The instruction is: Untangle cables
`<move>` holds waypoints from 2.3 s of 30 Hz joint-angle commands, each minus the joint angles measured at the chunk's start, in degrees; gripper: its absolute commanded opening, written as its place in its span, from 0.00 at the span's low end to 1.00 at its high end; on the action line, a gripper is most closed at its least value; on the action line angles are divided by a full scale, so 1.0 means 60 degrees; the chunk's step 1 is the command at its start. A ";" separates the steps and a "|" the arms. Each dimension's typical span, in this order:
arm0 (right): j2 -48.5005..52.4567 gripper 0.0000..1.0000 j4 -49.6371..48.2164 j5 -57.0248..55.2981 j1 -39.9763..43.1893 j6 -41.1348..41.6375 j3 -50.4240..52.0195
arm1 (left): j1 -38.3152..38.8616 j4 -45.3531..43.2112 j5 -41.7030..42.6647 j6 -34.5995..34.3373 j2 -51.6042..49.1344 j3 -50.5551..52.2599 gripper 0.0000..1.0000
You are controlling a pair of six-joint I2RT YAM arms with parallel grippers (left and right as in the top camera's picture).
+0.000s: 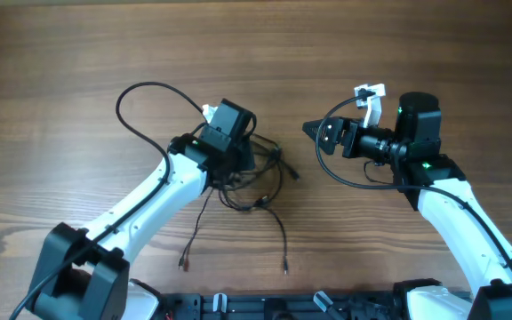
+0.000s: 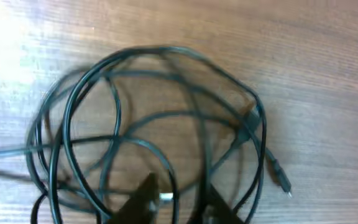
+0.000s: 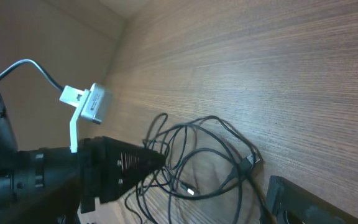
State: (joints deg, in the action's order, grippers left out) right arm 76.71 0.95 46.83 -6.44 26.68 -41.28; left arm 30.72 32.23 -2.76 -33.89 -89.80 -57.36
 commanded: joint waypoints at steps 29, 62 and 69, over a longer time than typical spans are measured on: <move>-0.3242 0.99 -0.0168 0.1388 0.0004 -0.1570 -0.0004 | 0.0022 -1.1701 0.5271 -0.0973 0.5217 -0.0568 0.04; 0.1679 0.04 -0.2663 -0.1497 -0.5756 0.0233 0.0004 | 0.0025 -1.2608 0.2623 -0.1257 0.4965 -0.0568 0.04; -0.0554 0.04 0.0018 -0.2317 -0.2630 -0.0284 0.0004 | -0.0943 -1.0240 0.2546 -0.1140 0.4965 -0.0568 0.04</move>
State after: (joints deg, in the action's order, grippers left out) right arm 81.52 -2.83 36.71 -30.11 26.79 -41.10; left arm 28.67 -32.60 13.32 -41.06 -60.12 -60.34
